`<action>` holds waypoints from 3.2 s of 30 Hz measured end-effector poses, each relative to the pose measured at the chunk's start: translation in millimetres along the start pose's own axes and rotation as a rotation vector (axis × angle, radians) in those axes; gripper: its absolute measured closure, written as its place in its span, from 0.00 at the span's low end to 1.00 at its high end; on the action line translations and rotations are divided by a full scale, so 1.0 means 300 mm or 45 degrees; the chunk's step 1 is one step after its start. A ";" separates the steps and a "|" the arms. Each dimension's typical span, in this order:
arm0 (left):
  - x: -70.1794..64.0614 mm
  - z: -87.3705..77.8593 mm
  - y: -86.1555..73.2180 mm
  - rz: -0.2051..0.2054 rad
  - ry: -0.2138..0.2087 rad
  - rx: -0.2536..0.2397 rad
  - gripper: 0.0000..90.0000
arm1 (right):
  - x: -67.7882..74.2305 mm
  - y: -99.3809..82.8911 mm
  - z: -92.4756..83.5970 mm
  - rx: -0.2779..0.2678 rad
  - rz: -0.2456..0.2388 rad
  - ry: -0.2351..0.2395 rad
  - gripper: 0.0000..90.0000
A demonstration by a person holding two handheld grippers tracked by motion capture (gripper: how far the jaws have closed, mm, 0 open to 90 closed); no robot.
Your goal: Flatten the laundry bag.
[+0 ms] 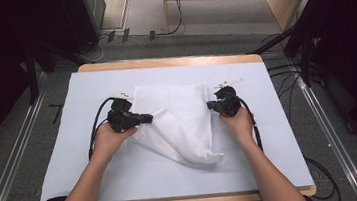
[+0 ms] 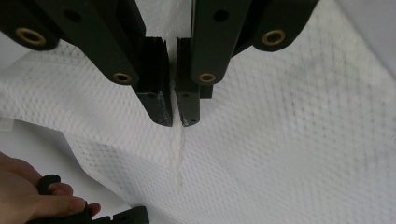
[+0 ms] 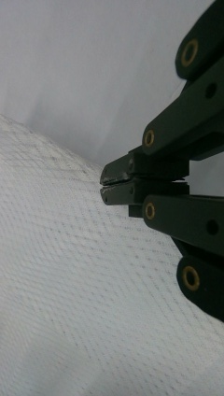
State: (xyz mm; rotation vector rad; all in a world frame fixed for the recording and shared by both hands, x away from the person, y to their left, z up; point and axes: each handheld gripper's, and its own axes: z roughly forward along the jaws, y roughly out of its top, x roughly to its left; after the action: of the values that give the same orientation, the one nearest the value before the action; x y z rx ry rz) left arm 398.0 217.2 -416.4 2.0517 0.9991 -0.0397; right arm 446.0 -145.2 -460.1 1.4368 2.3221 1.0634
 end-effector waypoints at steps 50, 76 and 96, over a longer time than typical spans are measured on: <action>0.031 -0.193 -0.106 -0.025 -0.059 0.019 0.68 | 0.026 -0.005 -0.205 -0.110 -0.006 0.123 0.93; 0.117 -0.108 -0.059 -0.056 0.143 0.074 0.61 | 0.017 -0.074 -0.174 -0.030 -0.030 0.076 0.78; 0.170 0.050 -0.018 -0.053 0.243 0.112 0.58 | 0.018 -0.153 -0.127 0.036 -0.007 0.035 0.65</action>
State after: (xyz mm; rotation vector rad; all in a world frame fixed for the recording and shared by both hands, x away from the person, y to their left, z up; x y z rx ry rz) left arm 433.9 241.3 -448.0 2.1449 1.1752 0.0938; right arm 391.7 -170.6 -462.6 1.4333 2.3677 1.0598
